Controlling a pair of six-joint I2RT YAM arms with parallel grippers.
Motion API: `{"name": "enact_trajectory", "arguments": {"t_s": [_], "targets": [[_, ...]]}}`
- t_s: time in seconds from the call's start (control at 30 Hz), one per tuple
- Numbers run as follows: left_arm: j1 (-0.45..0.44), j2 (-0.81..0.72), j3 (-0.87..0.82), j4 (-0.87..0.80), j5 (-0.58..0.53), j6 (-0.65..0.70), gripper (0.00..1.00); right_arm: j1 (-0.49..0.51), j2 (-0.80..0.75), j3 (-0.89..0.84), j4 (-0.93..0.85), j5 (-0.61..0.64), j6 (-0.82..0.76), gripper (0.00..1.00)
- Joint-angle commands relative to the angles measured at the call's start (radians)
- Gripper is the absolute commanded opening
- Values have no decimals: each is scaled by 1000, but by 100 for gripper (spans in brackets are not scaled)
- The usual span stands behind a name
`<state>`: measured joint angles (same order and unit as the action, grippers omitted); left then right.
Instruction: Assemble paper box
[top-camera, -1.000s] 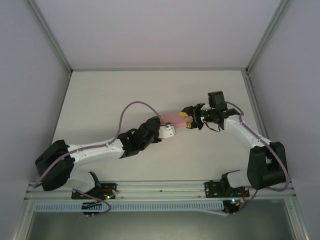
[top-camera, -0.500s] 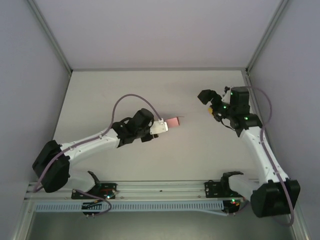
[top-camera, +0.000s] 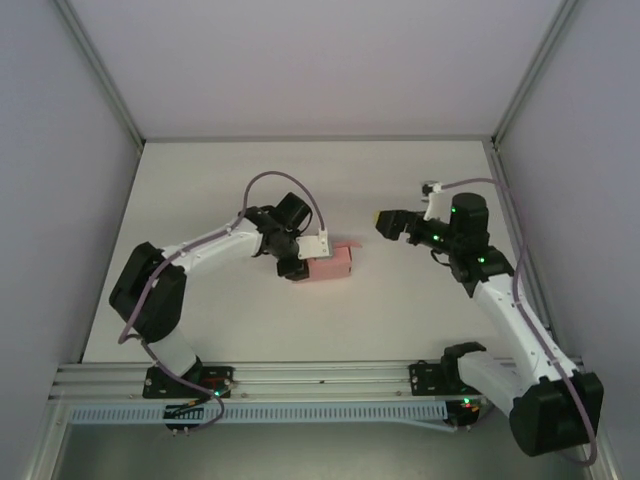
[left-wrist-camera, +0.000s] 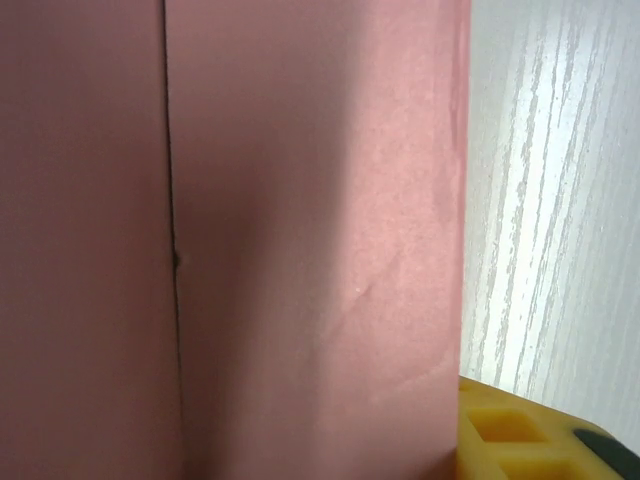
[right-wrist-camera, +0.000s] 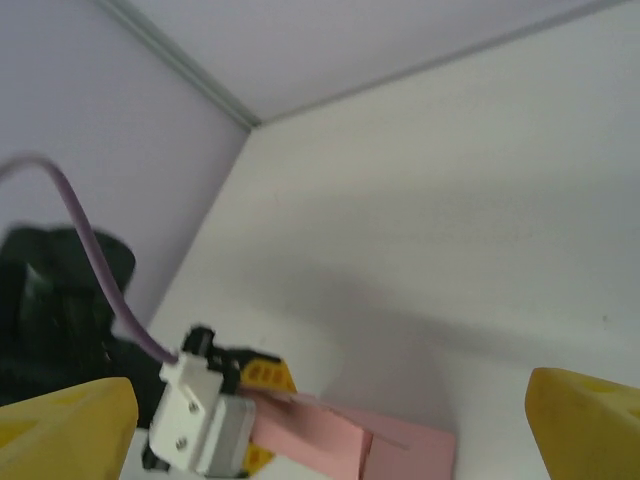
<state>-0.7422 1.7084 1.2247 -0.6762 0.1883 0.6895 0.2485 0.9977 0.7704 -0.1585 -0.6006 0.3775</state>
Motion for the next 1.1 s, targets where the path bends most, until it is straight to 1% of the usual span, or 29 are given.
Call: {"name": "enact_trajectory", "arguments": {"t_s": [0.0,0.07,0.13,0.23,0.27,0.37,0.47,0.6,0.73,0.8,0.9,1.0,1.07], "targets": [[13,54,45,-70,35,27,41,78,62,61,-165,87,-245,95],[18,78,55,-78,41,31,41,101,112,74,-186,98,-291,90],[21,93,58,-73,49,34,41,121,165,92,-208,125,-329,79],[20,111,75,-75,65,31,42,164,248,132,-264,150,-422,65],[20,116,80,-79,69,29,42,181,275,152,-290,159,-456,62],[20,121,81,-80,68,32,42,217,335,204,-328,179,-531,56],[20,120,82,-80,69,27,43,222,371,229,-322,221,-540,51],[19,117,85,-80,70,25,45,225,402,249,-318,227,-561,50],[17,114,91,-80,72,23,45,225,397,250,-320,285,-600,51],[15,112,92,-80,70,23,45,225,401,247,-312,276,-617,51],[16,113,91,-79,70,22,46,227,431,264,-330,202,-630,47],[17,112,91,-73,68,23,47,233,457,269,-296,177,-589,37],[16,110,90,-68,68,21,47,237,470,279,-301,184,-564,24]]}}
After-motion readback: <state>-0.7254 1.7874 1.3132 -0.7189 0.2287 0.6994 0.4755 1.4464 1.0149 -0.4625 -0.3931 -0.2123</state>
